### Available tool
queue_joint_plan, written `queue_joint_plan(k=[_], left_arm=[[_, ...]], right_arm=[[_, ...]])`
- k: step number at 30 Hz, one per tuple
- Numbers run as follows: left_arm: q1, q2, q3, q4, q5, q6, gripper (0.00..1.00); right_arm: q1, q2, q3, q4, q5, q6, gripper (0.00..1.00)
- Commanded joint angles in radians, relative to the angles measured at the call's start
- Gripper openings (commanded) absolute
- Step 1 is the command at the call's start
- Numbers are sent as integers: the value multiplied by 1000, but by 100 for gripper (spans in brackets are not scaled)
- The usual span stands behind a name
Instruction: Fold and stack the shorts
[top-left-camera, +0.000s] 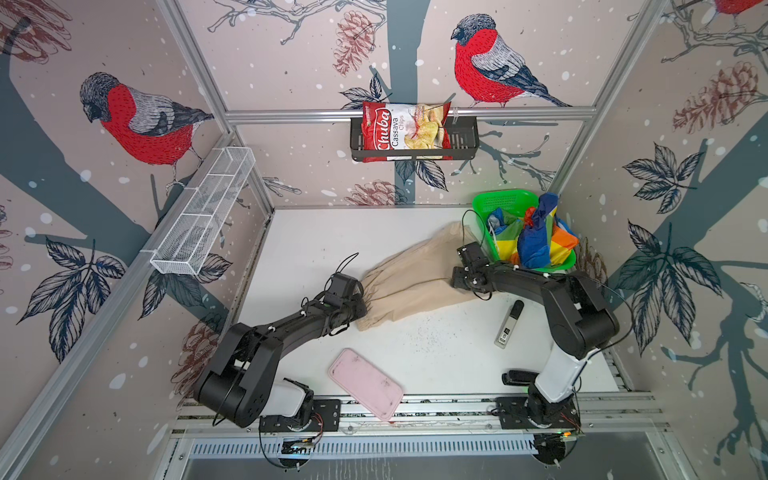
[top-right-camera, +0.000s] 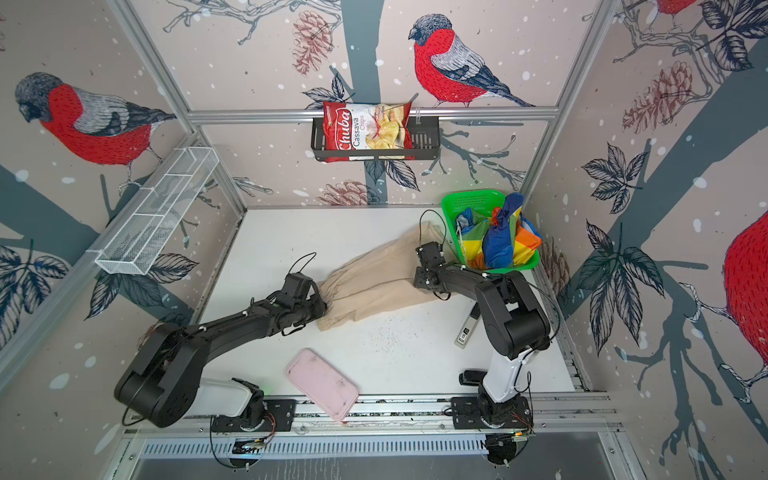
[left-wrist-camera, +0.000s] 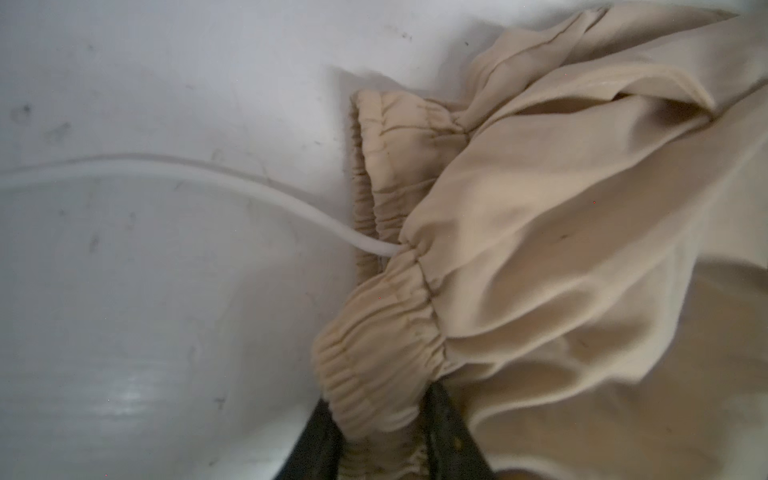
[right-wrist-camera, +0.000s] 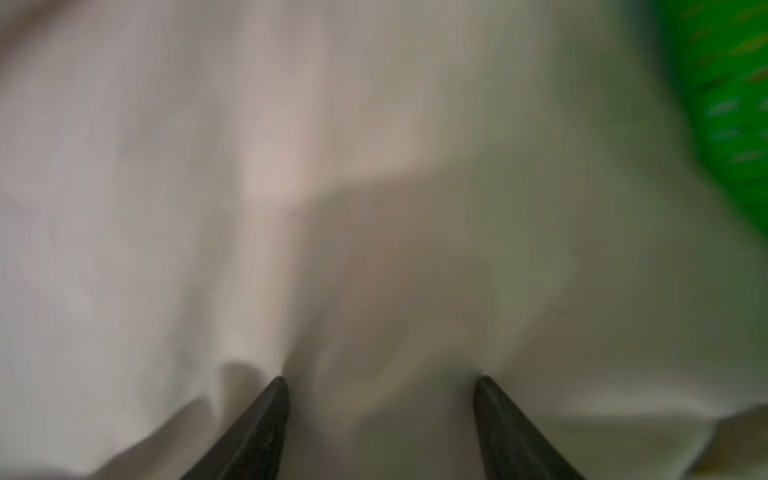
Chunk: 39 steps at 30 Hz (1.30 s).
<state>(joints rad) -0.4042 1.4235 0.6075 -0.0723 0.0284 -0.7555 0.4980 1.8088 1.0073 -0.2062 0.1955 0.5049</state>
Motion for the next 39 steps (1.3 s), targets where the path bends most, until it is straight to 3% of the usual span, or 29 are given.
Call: queue_joint_plan(k=[1,5,8,12,15,18,22,26,32,39], left_arm=[[51,41,83,-49,-134,-2,11],[159,74,160,-108,-218,2,3],[252,88,193,-138,-237,-12,3],[338,52,176,-148,-229,-18,22],[338,-11,144,-145,-221,-9,31],[331,-83,128,-161,-205,-2,32],[284,-187,127,-206,-246,-1,35],[198,-230,110,-194,-224,18,43],[155,-121,42,-99,-115,13,41],[150,33,22,-31,-100,2,37]], right_arm=[[54,39,19,47,-42,52,71],[157,97,61,88,-105,100,70],[242,147,105,136,-181,141,71],[259,134,141,137,-236,163,75],[206,33,118,94,-204,132,77],[124,-73,81,53,-185,101,76],[21,-132,48,19,-179,55,63],[-30,-69,85,-17,-206,-18,53],[-54,26,126,3,-263,-53,51],[-65,64,111,62,-351,-37,44]])
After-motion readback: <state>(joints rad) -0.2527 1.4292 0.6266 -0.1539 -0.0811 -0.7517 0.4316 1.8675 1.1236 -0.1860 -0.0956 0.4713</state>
